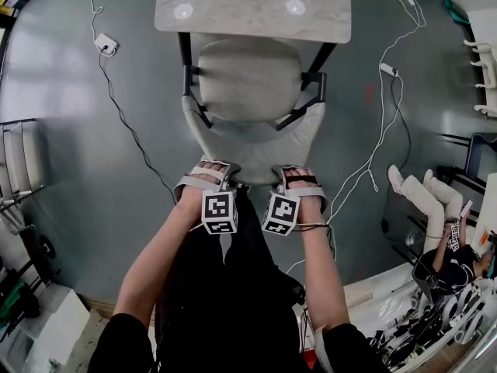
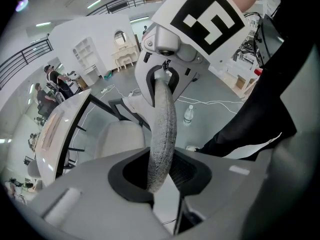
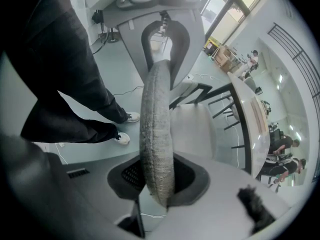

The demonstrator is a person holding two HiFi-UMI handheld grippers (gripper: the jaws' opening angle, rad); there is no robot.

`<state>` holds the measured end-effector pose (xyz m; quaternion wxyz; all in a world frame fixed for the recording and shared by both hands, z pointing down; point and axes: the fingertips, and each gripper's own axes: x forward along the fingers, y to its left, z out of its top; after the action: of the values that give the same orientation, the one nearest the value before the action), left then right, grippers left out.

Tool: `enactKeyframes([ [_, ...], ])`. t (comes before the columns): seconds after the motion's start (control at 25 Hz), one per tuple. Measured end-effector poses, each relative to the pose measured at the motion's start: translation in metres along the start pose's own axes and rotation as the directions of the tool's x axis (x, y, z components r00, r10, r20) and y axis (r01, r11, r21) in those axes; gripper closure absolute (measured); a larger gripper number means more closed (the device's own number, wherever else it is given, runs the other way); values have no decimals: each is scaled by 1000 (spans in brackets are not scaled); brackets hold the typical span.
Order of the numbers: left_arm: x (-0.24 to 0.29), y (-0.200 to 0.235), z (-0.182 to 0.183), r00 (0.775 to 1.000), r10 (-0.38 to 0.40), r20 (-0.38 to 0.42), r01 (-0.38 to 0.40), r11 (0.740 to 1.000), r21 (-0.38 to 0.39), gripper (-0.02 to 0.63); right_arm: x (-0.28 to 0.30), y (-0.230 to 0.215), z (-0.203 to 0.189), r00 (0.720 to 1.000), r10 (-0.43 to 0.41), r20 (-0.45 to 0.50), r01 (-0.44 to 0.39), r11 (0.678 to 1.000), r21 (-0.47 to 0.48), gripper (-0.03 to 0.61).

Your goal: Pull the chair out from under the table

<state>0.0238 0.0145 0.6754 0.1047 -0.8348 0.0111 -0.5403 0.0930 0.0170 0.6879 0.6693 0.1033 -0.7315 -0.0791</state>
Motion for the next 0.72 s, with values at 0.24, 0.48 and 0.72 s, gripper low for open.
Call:
enactKeyframes([
  [0.24,-1,-5,1,1000,-4,-10,4,1000,0,523,-2,5,0,1000,9,2,-9,1000,-11,488],
  [0.48,-1,-10,2,1000,-1,-16,1,1000,-9,522,-3,12,-1,1000,13,5,-13,1000,-11,488],
  [0.72,-1,-11,1,1000,6,-28,-7,1000,-14,522,-3,12,1,1000,-1,11,1,1000,-22,489],
])
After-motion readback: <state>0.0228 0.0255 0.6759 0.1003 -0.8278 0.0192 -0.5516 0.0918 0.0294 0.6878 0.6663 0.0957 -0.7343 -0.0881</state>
